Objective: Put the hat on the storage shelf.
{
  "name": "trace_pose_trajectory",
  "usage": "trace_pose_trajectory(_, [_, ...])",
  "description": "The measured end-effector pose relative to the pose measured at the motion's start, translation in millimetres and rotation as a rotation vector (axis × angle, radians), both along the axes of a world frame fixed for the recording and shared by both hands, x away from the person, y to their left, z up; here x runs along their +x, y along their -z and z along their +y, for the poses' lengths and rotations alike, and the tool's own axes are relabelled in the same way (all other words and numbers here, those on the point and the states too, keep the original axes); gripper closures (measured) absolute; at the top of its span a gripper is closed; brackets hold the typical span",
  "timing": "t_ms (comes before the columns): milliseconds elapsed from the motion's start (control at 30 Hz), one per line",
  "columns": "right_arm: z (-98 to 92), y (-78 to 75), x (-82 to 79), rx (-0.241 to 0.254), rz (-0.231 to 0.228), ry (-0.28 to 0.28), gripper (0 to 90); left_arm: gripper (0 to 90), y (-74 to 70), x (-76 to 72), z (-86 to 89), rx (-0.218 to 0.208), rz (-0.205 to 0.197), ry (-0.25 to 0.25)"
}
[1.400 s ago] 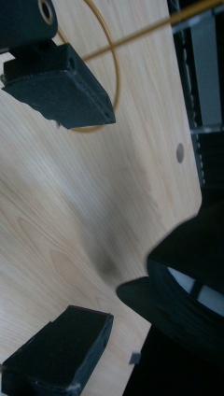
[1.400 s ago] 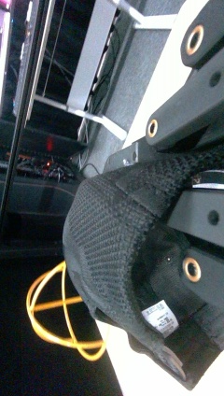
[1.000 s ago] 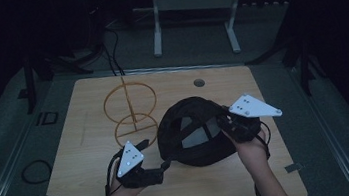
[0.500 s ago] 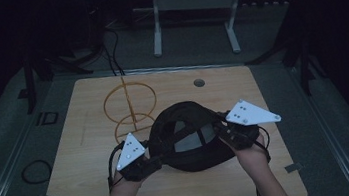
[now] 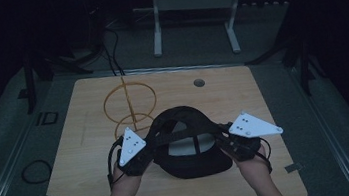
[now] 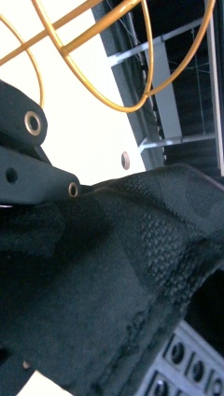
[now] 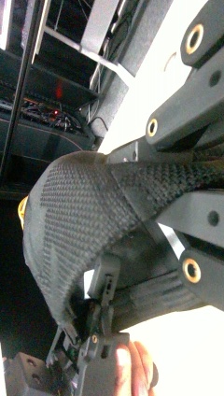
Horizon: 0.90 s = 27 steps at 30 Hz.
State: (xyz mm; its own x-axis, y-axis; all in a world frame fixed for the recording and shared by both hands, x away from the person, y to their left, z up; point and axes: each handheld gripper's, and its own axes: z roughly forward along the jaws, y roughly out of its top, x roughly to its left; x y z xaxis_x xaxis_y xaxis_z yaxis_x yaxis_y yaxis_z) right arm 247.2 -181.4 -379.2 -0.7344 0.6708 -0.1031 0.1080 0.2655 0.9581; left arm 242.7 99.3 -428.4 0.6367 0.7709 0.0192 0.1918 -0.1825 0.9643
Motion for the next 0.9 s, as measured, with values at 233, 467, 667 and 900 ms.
trace_pose_trajectory(233, [-12.1, 5.8, -5.5, 0.029, 0.023, 0.003, 76.4, 89.1, -7.3, -1.5, -5.1, 0.007, -0.012, 0.029])
trace_pose_trajectory(467, [-22.0, 11.2, -17.4, 0.032, 0.047, -0.046, 51.6, 89.1, -21.4, -0.6, -9.1, 0.02, -0.045, 0.026])
trace_pose_trajectory(667, [-27.6, 19.6, -26.9, 0.001, 0.102, -0.117, 40.8, 89.1, -31.3, -1.7, -11.2, 0.054, -0.089, 0.026])
trace_pose_trajectory(900, [-32.2, 22.0, -41.8, -0.009, 0.121, -0.159, 34.1, 89.0, -38.5, -3.3, -8.7, 0.041, -0.11, 0.005])
